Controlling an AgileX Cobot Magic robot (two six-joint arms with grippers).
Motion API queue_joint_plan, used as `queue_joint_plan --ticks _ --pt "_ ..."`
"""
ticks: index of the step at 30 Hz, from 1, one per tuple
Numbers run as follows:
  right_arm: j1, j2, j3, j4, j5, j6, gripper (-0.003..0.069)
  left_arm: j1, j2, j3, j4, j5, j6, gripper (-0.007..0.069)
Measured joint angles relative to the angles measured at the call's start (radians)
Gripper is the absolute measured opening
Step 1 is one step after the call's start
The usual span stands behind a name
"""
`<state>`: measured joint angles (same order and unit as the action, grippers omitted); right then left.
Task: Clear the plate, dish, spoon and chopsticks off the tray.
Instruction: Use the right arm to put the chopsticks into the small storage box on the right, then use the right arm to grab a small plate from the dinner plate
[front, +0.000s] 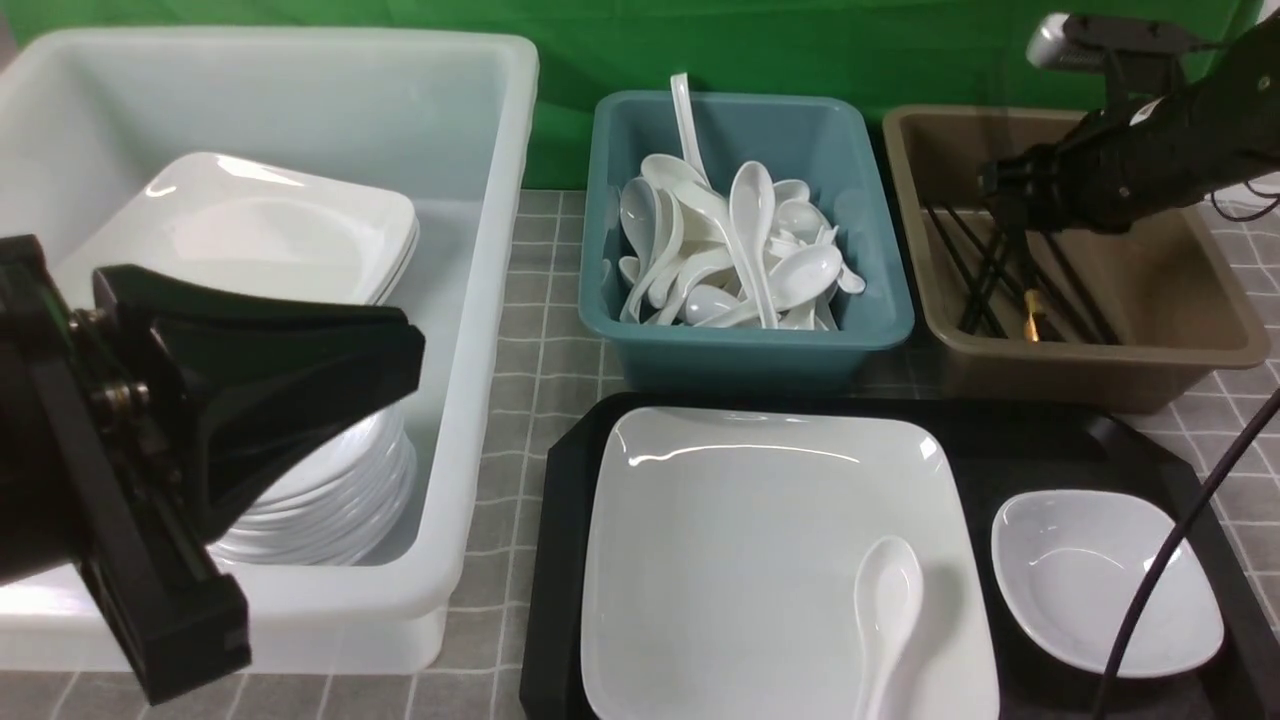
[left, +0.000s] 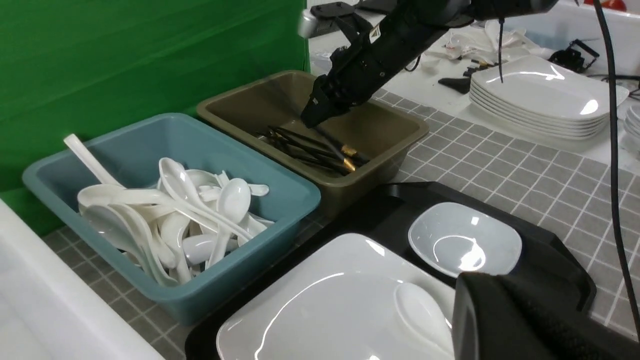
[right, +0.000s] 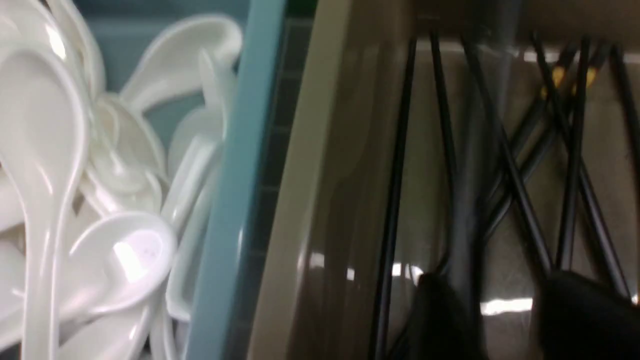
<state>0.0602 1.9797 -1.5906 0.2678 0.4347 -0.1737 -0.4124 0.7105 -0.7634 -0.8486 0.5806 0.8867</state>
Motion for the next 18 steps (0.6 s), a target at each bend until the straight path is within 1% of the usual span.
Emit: queue_joint_plan --ticks 1,2,4,6,7,8,11,14,15,16,17,18 --pt "0.0 -0.007 -0.001 -0.002 0.015 0.0 0.0407 0.0 0.0 0.0 0.01 0.009 -0.005 0.001" --pt "0.0 -0.017 -0.001 -0.005 0.034 0.0 0.043 0.0 0.0 0.0 0.019 0.016 -0.009 0.001" --pt "0.0 -0.036 -0.001 -0.009 0.06 0.0 0.0435 0.0 0.0 0.0 0.03 0.024 -0.014 0.001" --pt "0.0 -0.09 -0.001 -0.032 0.135 0.0 0.0404 0.0 0.0 0.0 0.048 0.035 -0.018 0.001" --pt "0.0 -0.114 -0.001 -0.04 0.172 0.0 0.0379 0.0 0.0 0.0 0.056 0.037 -0.018 0.001" --pt "0.001 -0.161 -0.001 -0.051 0.246 0.0 0.0348 0.0 0.0 0.0 0.066 0.039 -0.018 0.001" --pt "0.022 -0.262 0.031 -0.081 0.374 -0.001 0.0302 0.0 0.0 0.0 0.091 0.041 -0.019 0.001" --pt "0.094 -0.383 0.166 -0.113 0.514 0.001 0.0288 0.0 0.0 0.0 0.111 0.043 -0.021 0.001" --pt "0.146 -0.433 0.241 -0.133 0.554 0.001 0.0286 0.0 0.0 0.0 0.116 0.043 -0.021 0.001" --pt "0.17 -0.451 0.296 -0.153 0.564 0.001 0.0288 0.0 0.0 0.0 0.118 0.043 -0.021 0.001" --pt "0.23 -0.49 0.381 -0.186 0.561 0.001 0.0296 0.0 0.0 0.0 0.119 0.043 -0.021 0.001" --pt "0.239 -0.495 0.394 -0.193 0.558 0.001 0.0299 0.0 0.0 0.0 0.119 0.043 -0.021 0.001"
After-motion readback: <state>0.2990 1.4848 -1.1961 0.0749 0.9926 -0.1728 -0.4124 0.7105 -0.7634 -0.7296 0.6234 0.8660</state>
